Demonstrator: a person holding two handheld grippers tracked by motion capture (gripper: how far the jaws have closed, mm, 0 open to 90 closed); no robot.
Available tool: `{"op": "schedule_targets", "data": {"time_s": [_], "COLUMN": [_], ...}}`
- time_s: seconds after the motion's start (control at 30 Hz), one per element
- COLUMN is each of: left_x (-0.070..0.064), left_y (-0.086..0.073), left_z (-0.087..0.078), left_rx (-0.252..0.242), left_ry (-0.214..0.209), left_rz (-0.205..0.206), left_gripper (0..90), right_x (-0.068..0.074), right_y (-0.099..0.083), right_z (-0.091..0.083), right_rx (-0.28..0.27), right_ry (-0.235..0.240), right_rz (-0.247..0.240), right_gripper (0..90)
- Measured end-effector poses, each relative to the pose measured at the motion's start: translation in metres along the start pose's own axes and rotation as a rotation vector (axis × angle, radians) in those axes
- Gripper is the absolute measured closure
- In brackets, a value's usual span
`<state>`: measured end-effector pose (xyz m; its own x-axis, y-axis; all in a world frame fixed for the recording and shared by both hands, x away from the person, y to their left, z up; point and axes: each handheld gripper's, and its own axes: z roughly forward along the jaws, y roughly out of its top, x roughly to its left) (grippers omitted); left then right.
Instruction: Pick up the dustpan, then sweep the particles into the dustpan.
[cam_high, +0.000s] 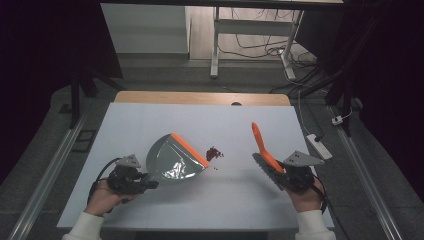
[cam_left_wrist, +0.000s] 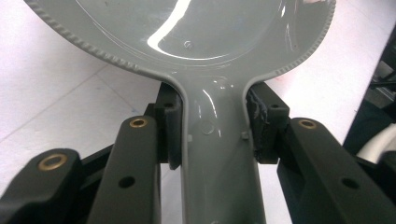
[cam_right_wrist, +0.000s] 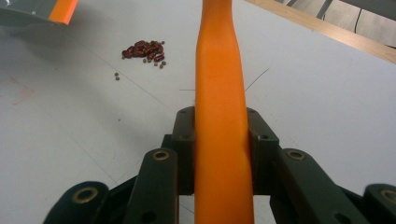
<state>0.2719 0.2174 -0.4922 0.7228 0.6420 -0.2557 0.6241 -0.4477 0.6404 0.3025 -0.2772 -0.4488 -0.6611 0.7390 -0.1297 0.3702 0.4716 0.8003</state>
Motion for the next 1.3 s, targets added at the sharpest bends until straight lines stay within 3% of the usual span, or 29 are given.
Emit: {"op": "schedule_targets", "data": {"time_s": [0.3,0.47,0.7,0.97,1.3], "left_x": [-0.006,-0.006,-0.007,-0.007,-0.009], "left_y": [0.002,0.002,0.002,0.003,0.007], "left_z": [0.008,0.008,0.009,0.016,0.022], "left_rx": [0.057,0.058,0.077,0.121,0.149], "left_ry": [-0.009,-0.022,-0.034,-0.047,-0.052], "left_rz": [0.033,0.036,0.044,0.061,0.059], "left_gripper": [61.7,61.7,61.7,61.8,61.7], "right_x": [0.009,0.018,0.028,0.030,0.025], "right_y": [0.007,0.018,0.042,0.051,0.058], "right_z": [0.009,0.019,0.047,0.071,0.084], "right_rx": [-0.005,-0.009,-0.001,0.014,0.037], "right_ry": [0.010,0.019,0.032,0.038,0.025], "right_rz": [0.015,-0.011,-0.032,-0.010,0.003], "right_gripper": [69.8,69.8,69.9,69.9,69.8]}}
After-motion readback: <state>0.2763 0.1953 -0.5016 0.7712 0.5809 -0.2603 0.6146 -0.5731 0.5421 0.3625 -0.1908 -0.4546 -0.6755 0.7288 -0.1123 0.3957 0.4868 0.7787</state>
